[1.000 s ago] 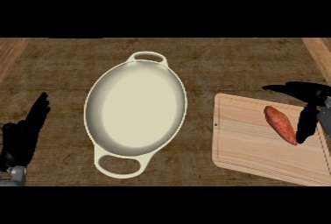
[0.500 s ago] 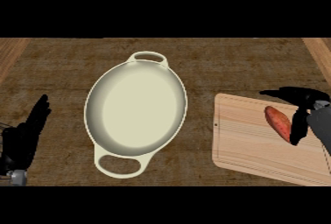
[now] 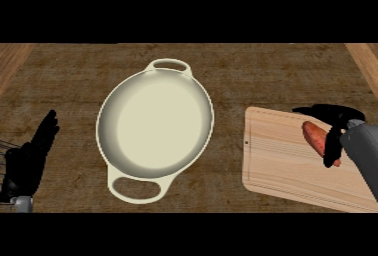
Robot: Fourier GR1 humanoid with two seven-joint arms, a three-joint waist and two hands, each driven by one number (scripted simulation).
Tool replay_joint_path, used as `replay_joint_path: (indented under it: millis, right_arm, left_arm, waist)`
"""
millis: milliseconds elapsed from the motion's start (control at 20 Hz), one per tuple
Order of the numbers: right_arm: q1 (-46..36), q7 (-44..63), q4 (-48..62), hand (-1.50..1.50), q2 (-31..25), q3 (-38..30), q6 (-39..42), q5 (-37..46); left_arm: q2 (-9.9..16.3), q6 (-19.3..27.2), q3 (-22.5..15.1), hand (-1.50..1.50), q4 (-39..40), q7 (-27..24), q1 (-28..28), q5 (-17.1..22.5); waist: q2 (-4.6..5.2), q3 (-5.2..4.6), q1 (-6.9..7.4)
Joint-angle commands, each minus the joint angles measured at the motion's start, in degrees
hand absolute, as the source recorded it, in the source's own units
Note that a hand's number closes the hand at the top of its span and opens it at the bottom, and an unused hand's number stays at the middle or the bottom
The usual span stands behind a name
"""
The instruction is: Pick the sweet potato from the cutting board and place it in the pot
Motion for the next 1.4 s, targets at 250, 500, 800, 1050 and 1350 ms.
replay_joint_path:
  millis: [250, 500, 800, 1050, 1350]
  right_arm:
    - [0.6, -9.1, 1.2, 1.5, -0.2, 1.4, -1.7, 5.5]
    - [1.6, -8.6, -3.2, 1.5, -1.2, -1.2, 0.9, 5.6]
    - [4.6, -11.9, -1.9, 1.5, -1.2, -3.0, -1.5, 7.7]
    - [-0.3, 5.6, -12.8, 1.5, 28.0, 5.6, -6.4, 9.3]
    - [-4.9, 17.8, -21.4, 1.5, 31.2, 16.5, -13.6, 7.9]
  left_arm:
    - [-2.0, -1.2, 1.3, 0.0, 0.0, 0.2, 0.4, -2.8]
    - [-1.7, -3.0, 4.6, 0.0, 4.0, 0.3, -4.9, -2.3]
    - [-2.7, -4.9, 4.5, 0.0, -3.6, 3.2, 0.8, -3.1]
    - [-2.7, -4.8, 3.2, 0.0, -0.5, 1.0, 0.1, -3.8]
    - [-3.2, -5.8, 1.5, 0.0, 0.7, 1.4, -2.6, -4.0]
  waist:
    - [-0.02, 0.0, -0.01]
    - [-0.09, -0.04, -0.57]
    - [-0.13, -0.01, -0.31]
    - [-1.6, -0.27, 1.16]
    - [-1.74, -0.22, 4.63]
